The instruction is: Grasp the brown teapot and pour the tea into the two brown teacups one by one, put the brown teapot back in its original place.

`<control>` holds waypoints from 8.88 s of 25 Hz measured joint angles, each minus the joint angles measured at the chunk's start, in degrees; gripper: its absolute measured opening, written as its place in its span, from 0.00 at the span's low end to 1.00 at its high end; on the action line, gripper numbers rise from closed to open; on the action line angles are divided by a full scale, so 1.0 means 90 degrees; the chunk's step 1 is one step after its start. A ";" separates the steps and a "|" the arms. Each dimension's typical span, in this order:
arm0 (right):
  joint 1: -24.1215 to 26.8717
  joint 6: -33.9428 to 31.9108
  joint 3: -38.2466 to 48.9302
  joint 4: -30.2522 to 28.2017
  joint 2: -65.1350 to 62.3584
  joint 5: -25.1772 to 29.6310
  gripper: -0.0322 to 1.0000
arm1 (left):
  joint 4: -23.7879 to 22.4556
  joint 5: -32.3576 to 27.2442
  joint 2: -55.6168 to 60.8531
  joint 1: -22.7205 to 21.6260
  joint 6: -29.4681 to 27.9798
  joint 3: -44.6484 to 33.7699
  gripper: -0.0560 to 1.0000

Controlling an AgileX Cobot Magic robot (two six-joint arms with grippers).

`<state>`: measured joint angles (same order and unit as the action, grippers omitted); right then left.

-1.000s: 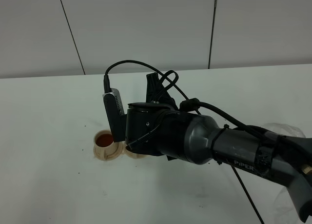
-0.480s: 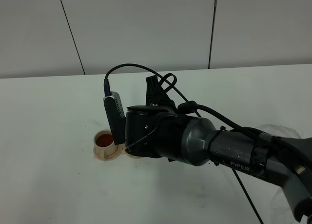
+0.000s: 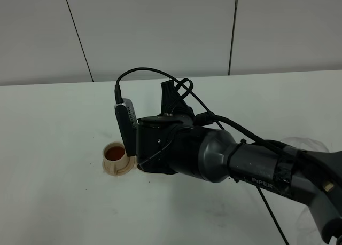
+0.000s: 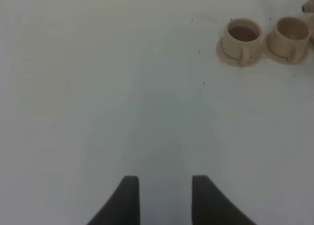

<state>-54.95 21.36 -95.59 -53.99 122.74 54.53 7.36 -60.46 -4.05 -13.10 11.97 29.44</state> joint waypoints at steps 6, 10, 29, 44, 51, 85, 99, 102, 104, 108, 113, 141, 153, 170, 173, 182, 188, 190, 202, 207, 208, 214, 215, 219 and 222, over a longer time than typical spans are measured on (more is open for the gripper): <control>-0.0067 -0.0021 0.0000 -0.0013 0.0000 0.0035 0.12 | 0.0000 0.0000 0.0000 0.0000 0.0000 0.0000 0.36; -0.0116 -0.0046 0.0000 -0.0021 0.0000 0.0054 0.12 | 0.0000 0.0000 0.0000 0.0000 0.0000 0.0000 0.36; -0.0338 -0.0363 0.0000 -0.0486 0.0103 0.0225 0.12 | 0.0000 0.0000 0.0000 0.0000 0.0000 0.0000 0.36; -0.0338 -0.0485 0.0000 -0.0485 0.0103 0.0198 0.12 | 0.0000 0.0000 0.0000 0.0000 0.0000 0.0000 0.36; -0.0343 -0.0505 0.0000 -0.0447 0.0103 0.0154 0.12 | 0.0000 0.0000 0.0000 0.0000 0.0000 0.0000 0.36; -0.0224 -0.0262 0.0000 -0.0330 0.0103 0.0226 0.12 | 0.0000 0.0000 0.0000 0.0000 0.0000 0.0000 0.36; -0.0224 -0.0165 0.0000 -0.0381 0.0103 0.0265 0.12 | 0.0000 0.0000 0.0000 0.0000 0.0000 0.0000 0.36; -0.0247 -0.0157 0.0000 -0.0450 0.0103 0.0273 0.12 | 0.0000 0.0000 0.0000 0.0000 0.0000 0.0000 0.36; -0.0260 -0.0156 0.0000 -0.0492 0.0103 0.0273 0.12 | 0.0000 0.0000 0.0000 0.0000 0.0000 0.0000 0.36; -0.0281 -0.0145 0.0000 -0.0504 0.0103 0.0273 0.12 | 0.0000 0.0000 0.0000 0.0000 0.0000 0.0000 0.36; -0.0318 -0.0049 0.0000 -0.0504 0.0103 0.0303 0.12 | 0.0000 0.0000 0.0000 0.0000 0.0000 0.0000 0.36; -0.0405 0.0238 0.0000 -0.0689 0.0226 0.0364 0.12 | 0.0000 0.0000 0.0000 0.0000 0.0000 0.0000 0.36; -0.0405 0.0245 0.0000 -0.0697 0.0226 0.0359 0.12 | 0.0000 0.0000 0.0000 0.0000 0.0000 0.0000 0.36; -0.0459 0.0313 0.0000 -0.0800 0.0226 0.0326 0.12 | 0.0000 0.0000 0.0000 0.0000 0.0000 0.0000 0.36; -0.0465 0.0332 0.0000 -0.0806 0.0226 0.0313 0.12 | 0.0000 0.0000 0.0000 0.0000 0.0000 0.0000 0.36; -0.0473 0.0408 0.0000 -0.0832 0.0226 0.0314 0.12 | 0.0000 0.0000 0.0000 0.0000 0.0000 0.0000 0.36; -0.0473 0.0436 0.0000 -0.0858 0.0226 0.0314 0.12 | 0.0000 0.0000 0.0000 0.0000 0.0000 0.0000 0.36; -0.0473 0.0436 0.0000 -0.0873 0.0226 0.0314 0.12 | 0.0000 0.0000 0.0000 0.0000 0.0000 0.0000 0.36; -0.0473 0.0430 0.0000 -0.0984 0.0226 0.0307 0.12 | 0.0000 0.0000 0.0000 0.0000 0.0000 0.0000 0.36; -0.0473 0.0452 0.0000 -0.0990 0.0226 0.0307 0.12 | 0.0000 0.0000 0.0000 0.0000 0.0000 0.0000 0.36; -0.0473 0.0458 0.0000 -0.0990 0.0226 0.0307 0.12 | 0.0000 0.0000 0.0000 0.0000 0.0000 0.0000 0.36; -0.0473 0.0457 0.0000 -0.1004 0.0226 0.0302 0.12 | 0.0000 0.0000 0.0000 0.0000 0.0000 0.0000 0.36; -0.0473 0.0457 0.0000 -0.1010 0.0226 0.0302 0.12 | 0.0000 0.0000 0.0000 0.0000 0.0000 0.0000 0.36; -0.0473 0.0457 0.0000 -0.1023 0.0226 0.0302 0.12 | 0.0000 0.0000 0.0000 0.0000 0.0000 0.0000 0.36; -0.0473 0.0457 0.0000 -0.1023 0.0226 0.0308 0.12 | 0.0000 0.0000 0.0000 0.0000 0.0000 0.0000 0.36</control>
<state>-59.21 25.47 -95.59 -63.19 124.77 57.30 7.36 -60.46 -4.05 -13.10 11.97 29.44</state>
